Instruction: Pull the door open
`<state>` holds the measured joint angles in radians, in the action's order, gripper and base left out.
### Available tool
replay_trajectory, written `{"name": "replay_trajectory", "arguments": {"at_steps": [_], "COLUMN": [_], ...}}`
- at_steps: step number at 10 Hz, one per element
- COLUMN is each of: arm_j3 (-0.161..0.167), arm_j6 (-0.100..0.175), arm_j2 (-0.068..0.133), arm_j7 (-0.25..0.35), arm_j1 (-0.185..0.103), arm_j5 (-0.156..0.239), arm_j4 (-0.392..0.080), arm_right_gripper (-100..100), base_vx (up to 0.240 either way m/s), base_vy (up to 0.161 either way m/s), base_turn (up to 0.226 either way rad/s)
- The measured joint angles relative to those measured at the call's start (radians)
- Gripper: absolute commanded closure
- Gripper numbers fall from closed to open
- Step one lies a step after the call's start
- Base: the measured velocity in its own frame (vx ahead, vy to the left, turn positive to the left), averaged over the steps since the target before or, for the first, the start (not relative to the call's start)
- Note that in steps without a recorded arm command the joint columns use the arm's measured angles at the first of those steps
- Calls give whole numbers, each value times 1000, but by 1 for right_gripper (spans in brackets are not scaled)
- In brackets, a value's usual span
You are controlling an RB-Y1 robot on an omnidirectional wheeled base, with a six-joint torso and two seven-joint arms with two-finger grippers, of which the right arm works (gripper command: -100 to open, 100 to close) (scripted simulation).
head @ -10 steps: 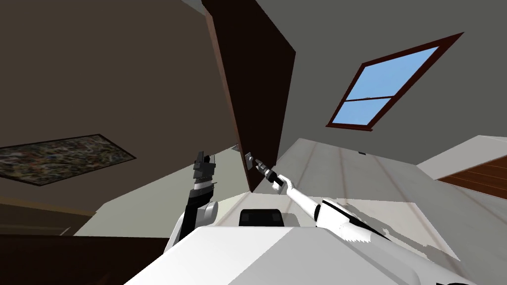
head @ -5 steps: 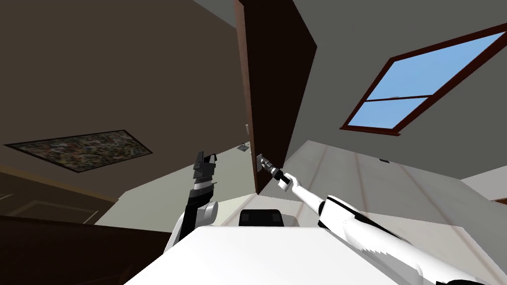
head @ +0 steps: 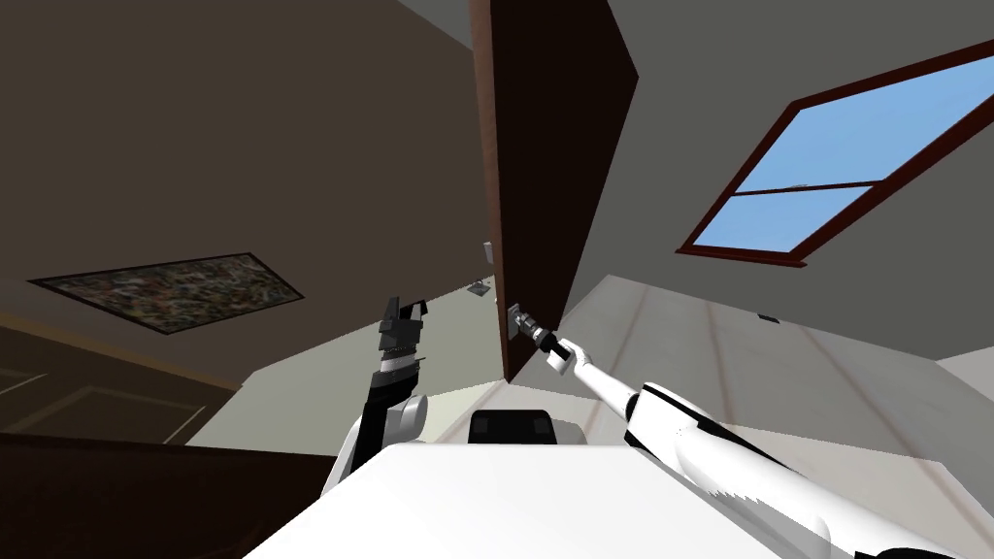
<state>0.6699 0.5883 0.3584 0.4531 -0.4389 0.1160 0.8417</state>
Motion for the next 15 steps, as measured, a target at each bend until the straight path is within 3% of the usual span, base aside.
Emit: {"name": "replay_trajectory", "arguments": {"at_steps": [3,4,8,11,15], "arm_j3": [1,11,72,112,164], "arm_j6": [-1,14,106,159,244], "arm_j2": [1,9,62,114,155], "arm_j7": [0,10,70,112,163], "arm_j1": [3,-4,-31,-34,-57], "arm_j5": [0,2,7,13,18], "arm_j4": [-2,-11,-55,-67,-117], "arm_right_gripper": [100,100,100,100,100], "base_vx": [-16,-66,-109,-94,-49], "base_vy": [-30,-134,-132,-102,-91], "base_turn": [27,130,97,80,107]}}
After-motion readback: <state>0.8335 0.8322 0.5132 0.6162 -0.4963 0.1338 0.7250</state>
